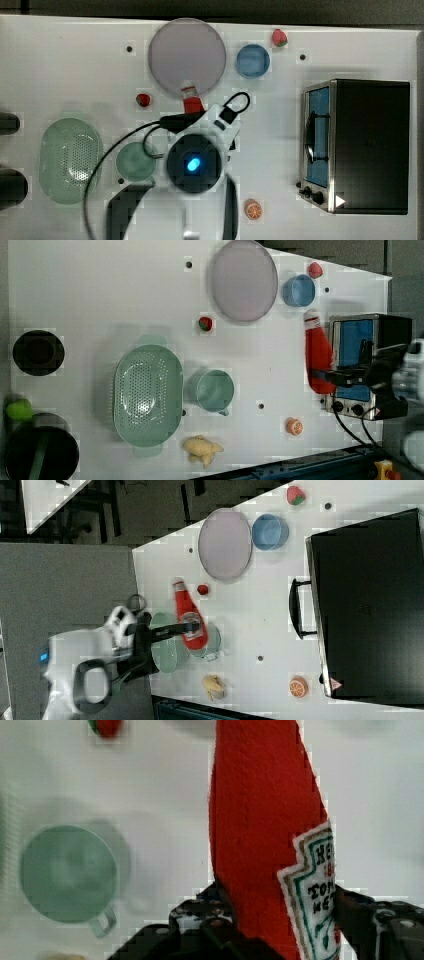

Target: Pick Ketchup from the table and place it in strainer.

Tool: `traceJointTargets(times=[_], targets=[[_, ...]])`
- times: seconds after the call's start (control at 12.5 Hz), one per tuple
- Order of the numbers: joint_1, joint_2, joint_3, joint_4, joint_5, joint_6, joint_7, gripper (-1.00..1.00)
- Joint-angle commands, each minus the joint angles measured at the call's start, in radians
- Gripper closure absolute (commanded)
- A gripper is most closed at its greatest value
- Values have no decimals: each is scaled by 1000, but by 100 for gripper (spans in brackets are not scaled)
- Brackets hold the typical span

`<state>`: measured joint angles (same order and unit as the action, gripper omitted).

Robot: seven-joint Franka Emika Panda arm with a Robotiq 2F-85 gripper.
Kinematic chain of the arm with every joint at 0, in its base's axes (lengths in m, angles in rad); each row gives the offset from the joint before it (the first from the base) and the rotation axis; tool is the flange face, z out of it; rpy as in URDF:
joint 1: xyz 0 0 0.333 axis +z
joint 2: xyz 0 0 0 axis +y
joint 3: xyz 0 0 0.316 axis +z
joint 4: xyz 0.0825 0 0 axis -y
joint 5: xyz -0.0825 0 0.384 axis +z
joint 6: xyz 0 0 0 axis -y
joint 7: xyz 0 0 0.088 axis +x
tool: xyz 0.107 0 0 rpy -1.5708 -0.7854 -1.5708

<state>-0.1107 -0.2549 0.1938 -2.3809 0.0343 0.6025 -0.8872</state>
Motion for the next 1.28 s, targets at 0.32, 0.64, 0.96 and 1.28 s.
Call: traceJointTargets(times=[0.32, 0.64, 0.96, 1.28], targets=[[78, 20, 202, 46, 37, -52, 300, -24], [92, 109, 358, 71, 90, 35, 552, -24], [94, 255, 466, 71, 90, 229, 728, -24], [107, 433, 528, 74, 90, 427, 834, -24]])
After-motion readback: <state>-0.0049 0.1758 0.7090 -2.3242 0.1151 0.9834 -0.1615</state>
